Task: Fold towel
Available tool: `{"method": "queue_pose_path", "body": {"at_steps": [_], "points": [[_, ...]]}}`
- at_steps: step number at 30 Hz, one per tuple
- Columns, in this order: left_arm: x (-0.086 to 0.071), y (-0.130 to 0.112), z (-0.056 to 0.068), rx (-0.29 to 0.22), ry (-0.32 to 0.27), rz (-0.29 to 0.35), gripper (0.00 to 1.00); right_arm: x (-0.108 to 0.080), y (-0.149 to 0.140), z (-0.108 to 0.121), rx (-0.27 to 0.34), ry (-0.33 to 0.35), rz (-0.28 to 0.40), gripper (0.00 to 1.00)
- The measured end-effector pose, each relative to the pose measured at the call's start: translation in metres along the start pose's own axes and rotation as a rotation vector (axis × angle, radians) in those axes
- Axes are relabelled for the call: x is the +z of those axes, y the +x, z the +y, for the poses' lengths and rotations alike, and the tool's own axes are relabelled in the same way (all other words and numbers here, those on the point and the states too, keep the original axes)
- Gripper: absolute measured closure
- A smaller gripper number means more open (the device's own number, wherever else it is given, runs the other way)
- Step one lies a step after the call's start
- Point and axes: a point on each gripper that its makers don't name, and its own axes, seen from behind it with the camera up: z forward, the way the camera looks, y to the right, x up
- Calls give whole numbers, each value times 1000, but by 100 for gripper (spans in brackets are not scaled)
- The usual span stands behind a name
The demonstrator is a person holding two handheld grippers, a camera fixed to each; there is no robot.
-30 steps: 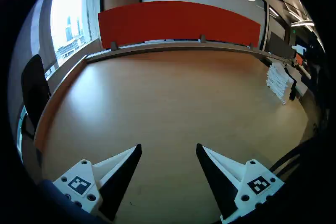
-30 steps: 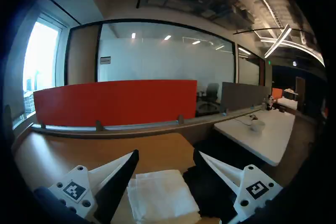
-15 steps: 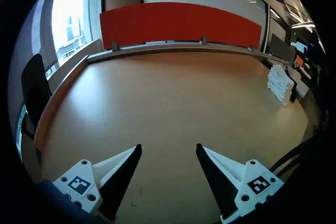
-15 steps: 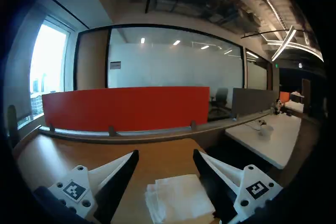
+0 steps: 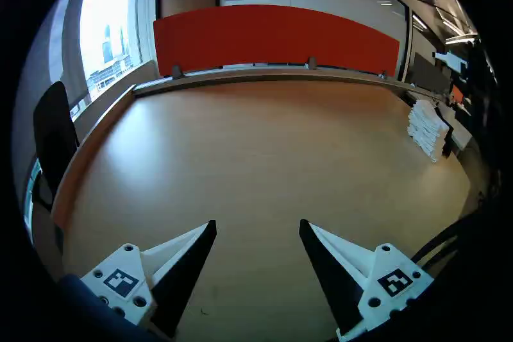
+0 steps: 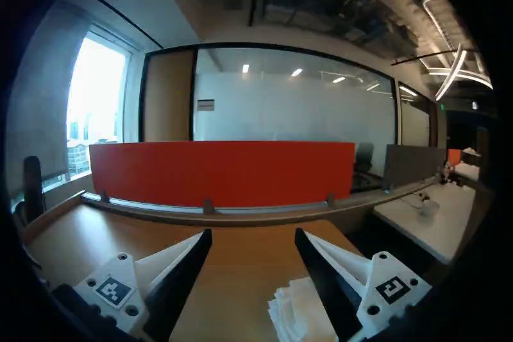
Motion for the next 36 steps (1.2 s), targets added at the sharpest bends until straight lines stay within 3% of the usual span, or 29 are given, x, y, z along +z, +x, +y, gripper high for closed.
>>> {"method": "queue_pose_path", "body": {"at_steps": [8, 14, 26, 36], "points": [[-1, 1, -2, -2, 3, 7, 4, 3, 7, -40, 8, 54, 19, 0], [0, 18, -9, -1, 9, 42, 4, 5, 5, -51, 2, 74, 14, 0], [9, 120, -39, -29, 66, 237, 4, 4, -2, -68, -2, 96, -5, 0], [3, 209, -62, -39, 128, 421, 4, -1, -4, -77, -2, 105, -12, 0]]}}
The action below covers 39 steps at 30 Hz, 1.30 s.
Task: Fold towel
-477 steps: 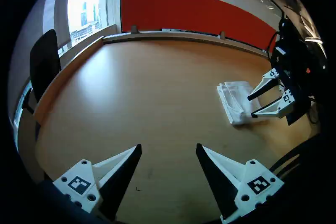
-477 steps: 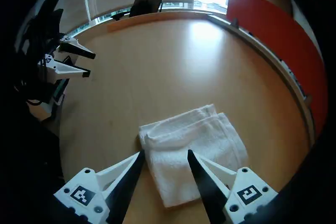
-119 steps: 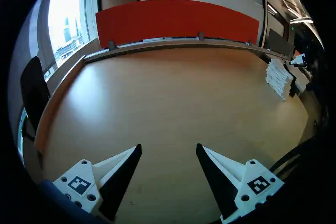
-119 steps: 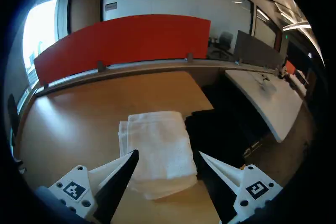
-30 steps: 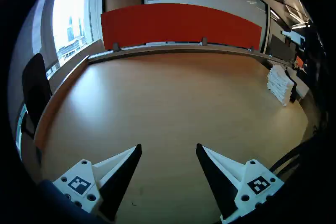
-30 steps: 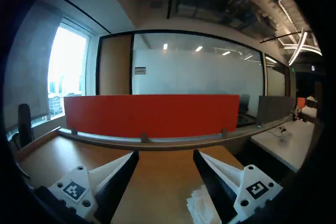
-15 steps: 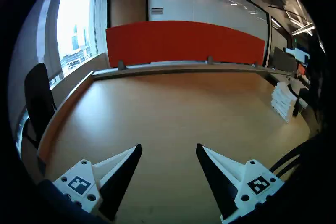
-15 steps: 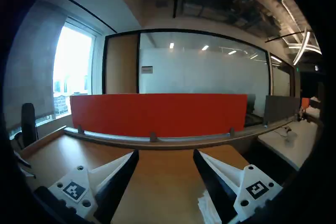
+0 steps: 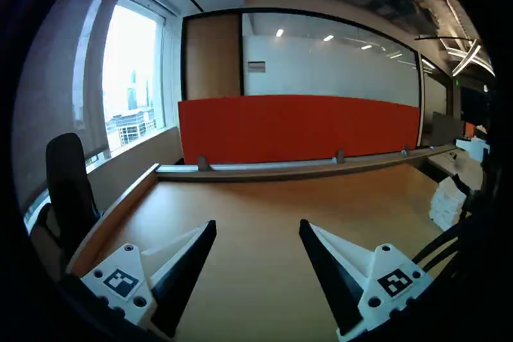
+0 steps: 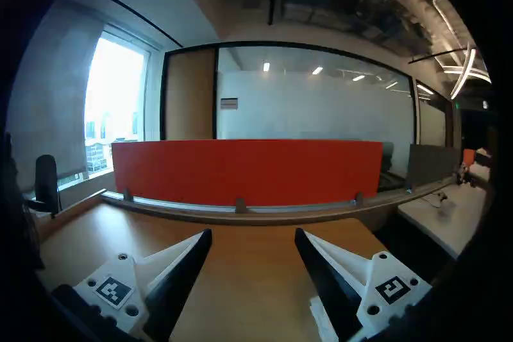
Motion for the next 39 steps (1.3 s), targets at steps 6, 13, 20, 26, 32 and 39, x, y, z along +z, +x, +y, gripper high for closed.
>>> {"method": "queue_pose_path", "body": {"at_steps": [6, 13, 20, 26, 32, 39], "points": [[6, 30, -14, -8, 40, 83, 4, -2, -2, -1, 4, 1, -6, 0], [10, 33, -16, 4, 41, 98, 4, -2, -2, -3, 7, 7, -7, 0], [13, 37, -12, 3, 33, 119, 4, -2, 6, -7, 16, 10, -2, 0], [19, 37, -8, -13, 27, 137, 4, -2, 8, -4, 21, -1, -3, 0], [23, 31, -3, -8, 15, 154, 4, -3, 11, -6, 10, -11, -5, 0], [25, 17, -2, 14, 16, 181, 4, -5, 14, -16, 0, -5, 6, 0]]}}
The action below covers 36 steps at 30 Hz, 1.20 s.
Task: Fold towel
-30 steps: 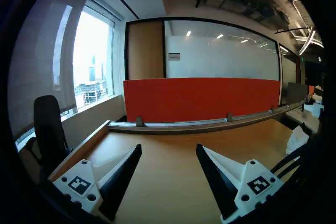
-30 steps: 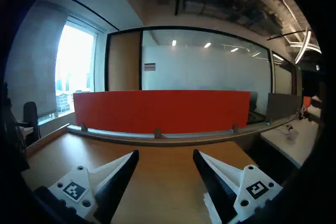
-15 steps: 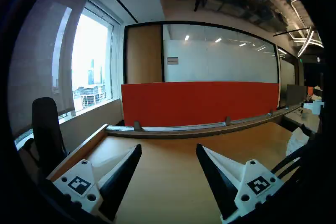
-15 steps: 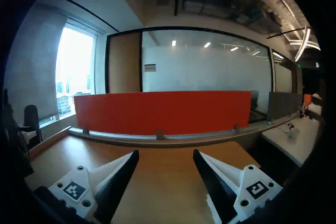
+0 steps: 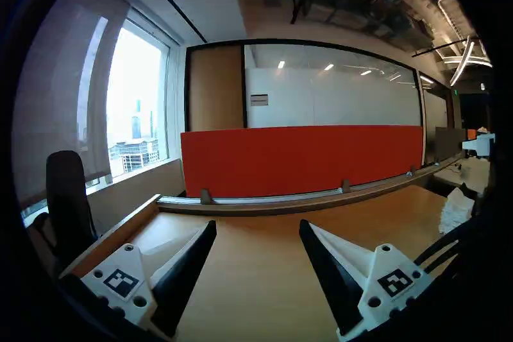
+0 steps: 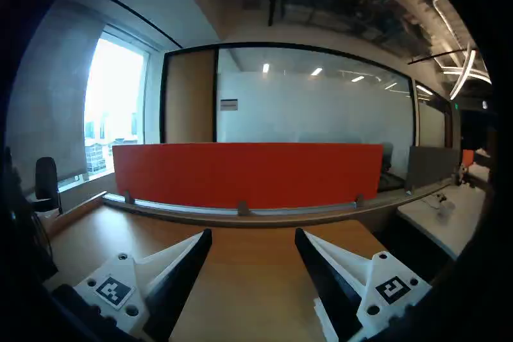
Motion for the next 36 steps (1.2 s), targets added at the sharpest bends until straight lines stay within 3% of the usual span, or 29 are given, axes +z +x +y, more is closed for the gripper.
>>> {"method": "queue_pose_path", "body": {"at_steps": [20, 36], "points": [[-4, -81, -5, 8, 35, 26, 4, -1, -32, -8, -20, -36, 8, 0], [-3, -122, -5, 0, 49, 62, 4, -6, -51, -13, -53, -55, 19, 0]]}}
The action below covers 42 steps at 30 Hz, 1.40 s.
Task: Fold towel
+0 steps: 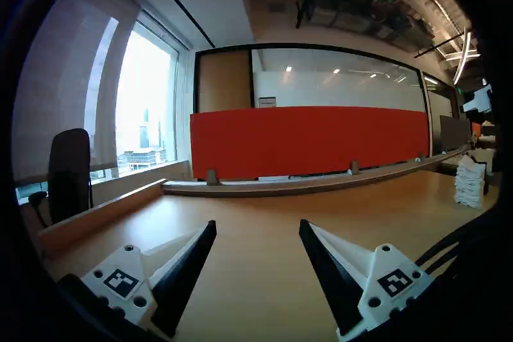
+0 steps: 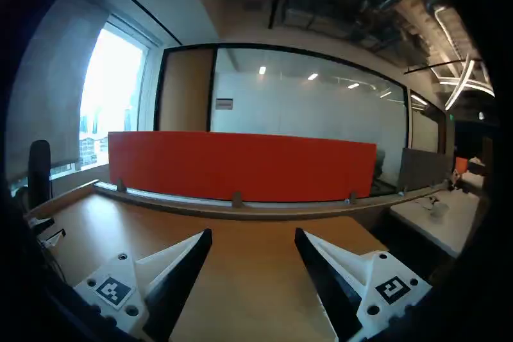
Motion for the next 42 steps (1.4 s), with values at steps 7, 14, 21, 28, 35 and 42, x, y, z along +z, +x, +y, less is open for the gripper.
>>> {"method": "queue_pose_path", "body": {"at_steps": [7, 14, 21, 28, 35, 42], "points": [[0, -16, 1, -11, -1, -2, 4, -2, -7, 0, -12, -5, 1, 0], [0, -21, 3, -11, -2, 7, 4, 1, -16, -7, -7, 1, -4, 0], [-2, -21, 1, -13, 5, 17, 4, 1, -14, -11, -12, 6, -6, 0], [-4, -23, -2, -38, 2, 19, 4, 0, -12, -12, -13, 8, -3, 0], [-4, -23, -1, -40, -3, 20, 4, 0, -14, -12, -13, 9, -7, 0], [-4, -25, -1, -42, -4, 19, 4, 1, -10, -8, -18, 9, 1, 0]]}}
